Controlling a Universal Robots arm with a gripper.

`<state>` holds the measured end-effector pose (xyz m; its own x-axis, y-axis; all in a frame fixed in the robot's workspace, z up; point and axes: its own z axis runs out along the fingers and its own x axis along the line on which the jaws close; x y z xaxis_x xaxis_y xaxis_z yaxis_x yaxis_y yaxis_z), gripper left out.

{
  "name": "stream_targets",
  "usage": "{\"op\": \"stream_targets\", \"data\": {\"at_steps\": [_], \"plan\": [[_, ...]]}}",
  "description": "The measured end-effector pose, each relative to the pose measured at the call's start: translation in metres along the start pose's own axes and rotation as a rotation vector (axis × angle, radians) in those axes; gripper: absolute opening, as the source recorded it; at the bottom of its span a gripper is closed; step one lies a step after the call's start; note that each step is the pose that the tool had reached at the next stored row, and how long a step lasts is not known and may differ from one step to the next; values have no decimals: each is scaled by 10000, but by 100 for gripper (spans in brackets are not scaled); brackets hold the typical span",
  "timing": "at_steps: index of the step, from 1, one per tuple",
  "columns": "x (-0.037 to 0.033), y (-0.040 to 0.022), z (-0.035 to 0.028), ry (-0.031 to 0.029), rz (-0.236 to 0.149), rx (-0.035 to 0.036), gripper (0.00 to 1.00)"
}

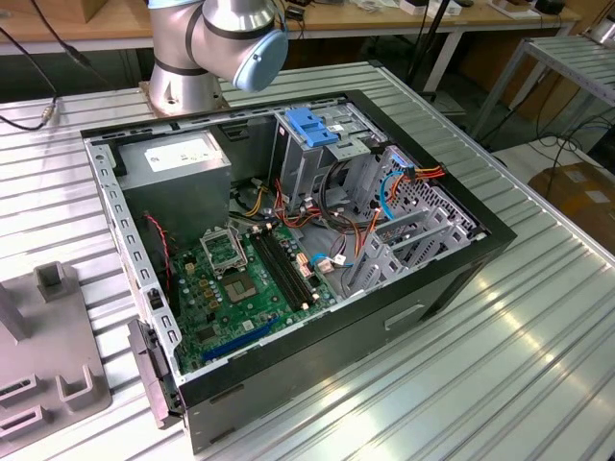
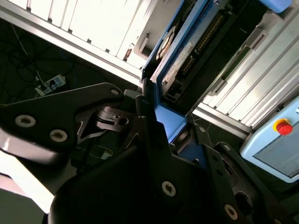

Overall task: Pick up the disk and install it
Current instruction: 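Pick up the disk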

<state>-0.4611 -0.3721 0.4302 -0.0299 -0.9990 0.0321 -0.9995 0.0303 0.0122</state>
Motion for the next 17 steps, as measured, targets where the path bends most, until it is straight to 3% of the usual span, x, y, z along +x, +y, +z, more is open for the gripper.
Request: {"op": "stream_targets", "data": {"at_steps": [5,9,12,17], "plan": [[3,1,-87,-65,0,0,37],[5,2,-162,-83,-1,0,37],[7,3,-234,-93,-1,-1,37],[13,5,-410,-111,-1,-2,37]]}}
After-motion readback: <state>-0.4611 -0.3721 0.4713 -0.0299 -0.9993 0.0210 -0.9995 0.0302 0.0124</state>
